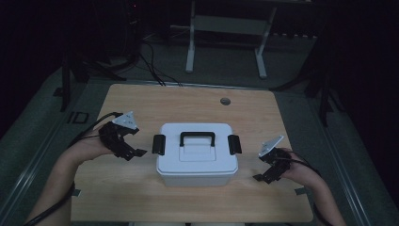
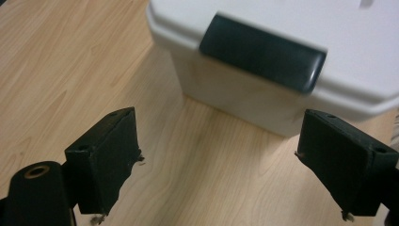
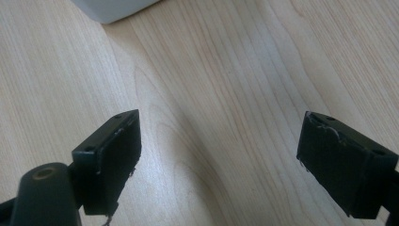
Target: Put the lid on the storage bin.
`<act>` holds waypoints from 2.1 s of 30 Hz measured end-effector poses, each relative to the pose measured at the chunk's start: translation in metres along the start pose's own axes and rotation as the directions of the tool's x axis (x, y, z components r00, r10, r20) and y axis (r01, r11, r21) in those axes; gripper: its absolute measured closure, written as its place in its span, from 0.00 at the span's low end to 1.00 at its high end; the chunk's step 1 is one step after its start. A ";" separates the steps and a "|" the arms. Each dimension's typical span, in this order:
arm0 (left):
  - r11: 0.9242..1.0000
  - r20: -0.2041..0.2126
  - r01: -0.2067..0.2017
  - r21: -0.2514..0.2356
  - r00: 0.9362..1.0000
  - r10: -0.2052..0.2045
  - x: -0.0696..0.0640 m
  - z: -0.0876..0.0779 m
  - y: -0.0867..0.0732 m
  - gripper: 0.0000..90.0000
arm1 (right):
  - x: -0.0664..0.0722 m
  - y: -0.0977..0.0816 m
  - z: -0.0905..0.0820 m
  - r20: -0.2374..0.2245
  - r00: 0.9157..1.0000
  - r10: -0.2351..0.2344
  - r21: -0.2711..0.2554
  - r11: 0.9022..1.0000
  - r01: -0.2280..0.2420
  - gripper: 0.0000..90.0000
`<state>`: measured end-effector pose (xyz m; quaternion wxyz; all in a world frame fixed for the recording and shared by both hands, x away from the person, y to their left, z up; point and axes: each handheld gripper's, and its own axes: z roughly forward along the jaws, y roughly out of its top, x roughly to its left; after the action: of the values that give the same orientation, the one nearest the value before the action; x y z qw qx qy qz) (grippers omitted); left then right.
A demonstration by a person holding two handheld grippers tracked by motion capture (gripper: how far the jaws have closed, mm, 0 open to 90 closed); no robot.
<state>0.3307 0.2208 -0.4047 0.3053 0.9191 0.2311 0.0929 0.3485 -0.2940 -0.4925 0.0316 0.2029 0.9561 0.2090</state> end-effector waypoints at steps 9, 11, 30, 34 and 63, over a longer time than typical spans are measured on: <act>0.999 -0.030 0.032 0.002 0.999 -0.032 0.006 0.000 -0.037 0.15 | -0.002 -0.002 0.000 0.010 1.000 0.011 -0.008 1.000 -0.011 0.15; 0.999 -0.032 0.049 -0.002 0.998 -0.049 0.007 0.002 -0.044 0.15 | -0.002 -0.003 0.000 0.011 1.000 0.015 -0.010 1.000 -0.015 0.15; 0.991 -0.036 0.130 0.030 0.991 -0.129 0.008 0.042 -0.102 0.15 | -0.006 -0.009 0.010 0.051 0.997 0.063 -0.023 0.998 -0.062 0.15; 0.986 -0.044 0.165 0.014 0.985 -0.164 0.007 0.047 -0.112 0.15 | -0.011 -0.013 0.013 0.073 0.991 0.110 -0.073 0.992 -0.105 0.15; 0.933 -0.281 0.357 -0.031 0.893 -0.351 0.013 0.069 -0.147 0.14 | -0.033 -0.049 0.031 0.243 0.816 0.524 -0.373 0.827 -0.420 0.14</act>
<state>0.3093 0.2949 -0.5484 0.2713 0.8422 0.4365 0.1631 0.3650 -0.3354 -0.5420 0.1709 0.4614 0.8110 0.3164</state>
